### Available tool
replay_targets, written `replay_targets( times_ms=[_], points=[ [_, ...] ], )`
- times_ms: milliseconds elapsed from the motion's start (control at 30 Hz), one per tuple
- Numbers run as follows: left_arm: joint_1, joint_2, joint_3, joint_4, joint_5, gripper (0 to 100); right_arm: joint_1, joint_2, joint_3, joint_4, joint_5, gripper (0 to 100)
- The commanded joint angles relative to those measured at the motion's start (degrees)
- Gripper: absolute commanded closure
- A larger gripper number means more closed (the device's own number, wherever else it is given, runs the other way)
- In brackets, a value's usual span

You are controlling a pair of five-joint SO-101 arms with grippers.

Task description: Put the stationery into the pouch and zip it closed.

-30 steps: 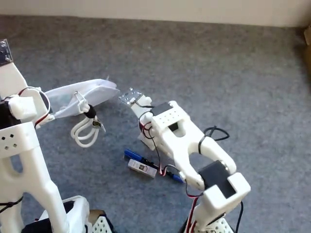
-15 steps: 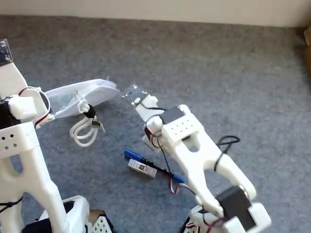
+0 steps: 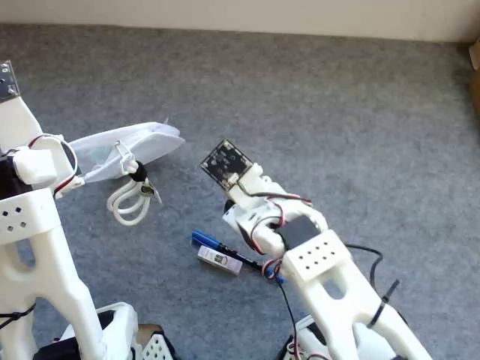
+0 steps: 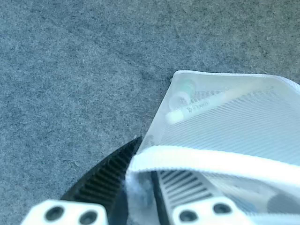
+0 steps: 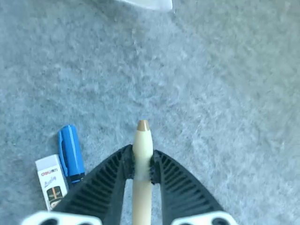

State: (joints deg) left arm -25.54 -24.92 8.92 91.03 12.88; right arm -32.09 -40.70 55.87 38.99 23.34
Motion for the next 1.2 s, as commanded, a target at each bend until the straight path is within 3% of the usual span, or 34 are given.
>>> replay_targets(
  times_ms=[0,200,833,1167],
  points=[
    [-1.01,1.01,1.36,-0.70,0.53,99,0.31,-4.70,0.66,-2.24,0.44,99.3],
    [-0.84,1.01,2.33,-1.41,0.53,99,-3.56,-8.92,2.86,-2.24,-0.18,99.3],
    [-0.57,1.01,2.59,-1.67,0.62,99,-4.00,-24.57,3.03,-1.98,-24.35,99.3],
    [3.74,1.01,2.59,-1.67,0.62,99,-7.43,-38.02,7.78,-5.23,-25.14,99.3]
  ],
)
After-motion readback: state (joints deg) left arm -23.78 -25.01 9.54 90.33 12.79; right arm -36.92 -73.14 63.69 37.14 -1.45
